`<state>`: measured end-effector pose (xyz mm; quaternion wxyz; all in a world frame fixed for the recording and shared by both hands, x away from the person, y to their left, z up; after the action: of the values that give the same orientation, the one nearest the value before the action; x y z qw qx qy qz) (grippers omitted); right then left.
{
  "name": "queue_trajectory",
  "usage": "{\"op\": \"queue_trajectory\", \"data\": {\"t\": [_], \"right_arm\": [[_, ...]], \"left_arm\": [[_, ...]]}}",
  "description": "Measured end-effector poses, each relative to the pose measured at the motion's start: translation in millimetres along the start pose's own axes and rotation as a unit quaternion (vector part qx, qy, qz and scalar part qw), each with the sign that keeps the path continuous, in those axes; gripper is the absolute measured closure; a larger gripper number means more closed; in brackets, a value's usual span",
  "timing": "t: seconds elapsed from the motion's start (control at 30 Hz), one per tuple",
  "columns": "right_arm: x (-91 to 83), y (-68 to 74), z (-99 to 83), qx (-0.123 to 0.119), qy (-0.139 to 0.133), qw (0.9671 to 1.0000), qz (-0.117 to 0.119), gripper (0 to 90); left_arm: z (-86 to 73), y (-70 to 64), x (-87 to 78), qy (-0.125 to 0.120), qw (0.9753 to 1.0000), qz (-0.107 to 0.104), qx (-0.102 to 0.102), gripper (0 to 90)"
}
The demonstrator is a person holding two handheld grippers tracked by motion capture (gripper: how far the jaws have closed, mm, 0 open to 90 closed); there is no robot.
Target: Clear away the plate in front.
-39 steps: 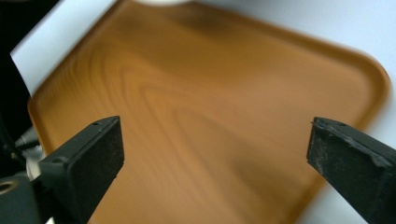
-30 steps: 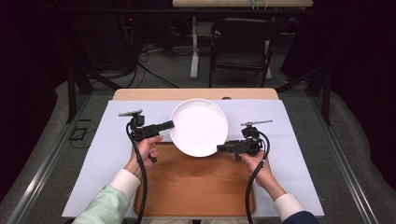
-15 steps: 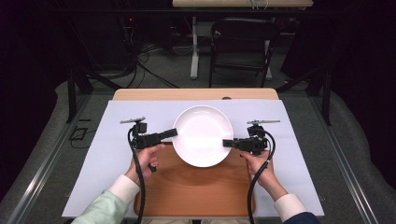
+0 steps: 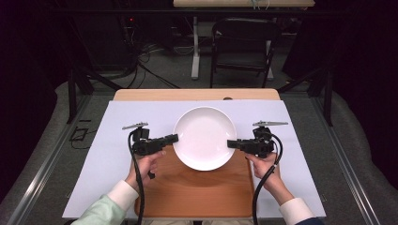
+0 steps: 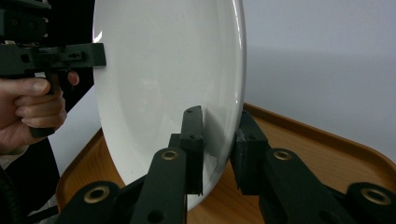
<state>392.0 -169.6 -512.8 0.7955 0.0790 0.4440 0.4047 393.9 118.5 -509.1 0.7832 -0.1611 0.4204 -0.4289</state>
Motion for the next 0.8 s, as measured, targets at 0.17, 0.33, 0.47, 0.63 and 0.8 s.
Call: {"op": "queue_trajectory", "data": {"t": [0.17, 0.33, 0.47, 0.63, 0.8], "right_arm": [[-1.4, 5.0, -1.8, -0.01, 0.002, 0.9999, -0.004, 77.8], [-2.3, 9.5, -3.3, -0.018, 0.006, 0.9998, -0.006, 78.2], [-4.0, 13.4, -3.7, -0.023, 0.004, 0.9997, -0.006, 78.6], [-4.8, 18.0, -6.2, -0.03, 0.007, 0.9995, -0.007, 79.1], [-4.9, 22.4, -9.0, -0.035, 0.009, 0.9993, -0.008, 79.4]], "left_arm": [[-2.9, -1.3, -2.7, 0.002, 1.0, 0.003, 0.007, 84.1], [-6.6, -3.1, -5.7, 0.005, 0.9998, 0.008, 0.016, 83.8], [-9.3, -5.1, -8.6, 0.006, 0.9997, 0.011, 0.023, 83.6], [-13.4, -4.8, -10.5, 0.009, 0.9996, 0.014, 0.025, 83.3], [-16.1, -4.6, -12.2, 0.012, 0.9996, 0.013, 0.024, 83.1]]}}
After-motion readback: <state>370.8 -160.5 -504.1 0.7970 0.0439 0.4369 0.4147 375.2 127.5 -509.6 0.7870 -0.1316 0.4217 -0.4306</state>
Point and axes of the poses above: each handheld gripper's, and its own axes: x roughly forward along the jaws, z roughly out of its top, y roughly to its left, the point moved 6 cm from there along x, roughly forward along the jaws, and after that the axes turned 15 degrees about y, right-handed, at the moved point
